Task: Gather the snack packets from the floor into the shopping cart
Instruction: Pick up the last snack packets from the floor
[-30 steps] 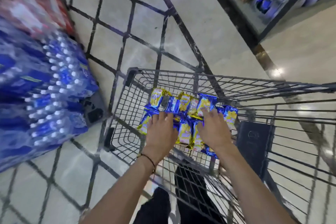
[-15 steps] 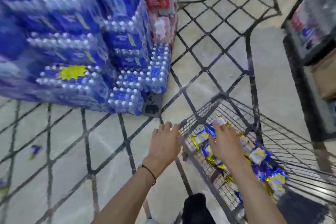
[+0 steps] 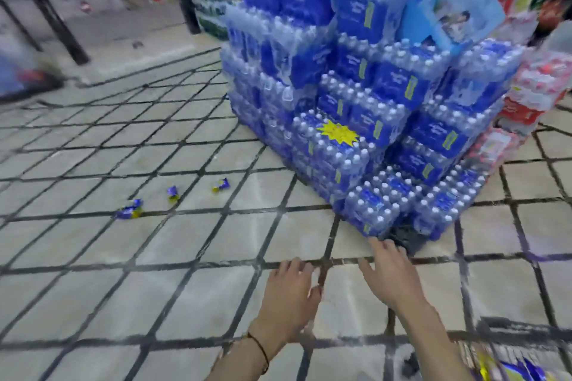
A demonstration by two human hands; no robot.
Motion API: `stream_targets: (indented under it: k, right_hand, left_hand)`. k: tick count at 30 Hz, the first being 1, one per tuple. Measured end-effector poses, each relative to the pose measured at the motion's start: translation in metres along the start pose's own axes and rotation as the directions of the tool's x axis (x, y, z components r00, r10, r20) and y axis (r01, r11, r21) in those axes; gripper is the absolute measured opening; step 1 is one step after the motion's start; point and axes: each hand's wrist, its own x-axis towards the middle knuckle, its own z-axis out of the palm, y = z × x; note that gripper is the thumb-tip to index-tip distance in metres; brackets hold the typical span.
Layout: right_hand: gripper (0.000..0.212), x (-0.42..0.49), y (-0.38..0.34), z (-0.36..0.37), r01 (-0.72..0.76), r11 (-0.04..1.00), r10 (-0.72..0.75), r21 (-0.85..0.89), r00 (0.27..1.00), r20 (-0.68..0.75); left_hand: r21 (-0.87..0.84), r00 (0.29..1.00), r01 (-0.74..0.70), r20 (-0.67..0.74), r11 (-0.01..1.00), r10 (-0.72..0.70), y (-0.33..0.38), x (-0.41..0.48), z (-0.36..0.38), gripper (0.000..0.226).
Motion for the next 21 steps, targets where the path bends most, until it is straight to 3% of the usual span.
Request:
stream_targets:
  k: [11, 21]
  right_hand:
    - [0.046, 0.106, -0.188, 0.034, 0.392, 0.914, -0.366, -0.104, 0.908, 0.205]
    - [0.041, 0.291, -0.292, 0.048, 0.533, 0.846, -0.516, -0.017, 0.827, 0.224]
  left_hand:
    - [-0.069, 0.907, 0.416, -0.043, 0.907, -0.419, -0.179, 0.005, -0.040, 0.029]
    - [-0.120, 0.799, 0.589, -0.062, 0.799, -0.598, -0.298, 0.125, -0.094, 0.032]
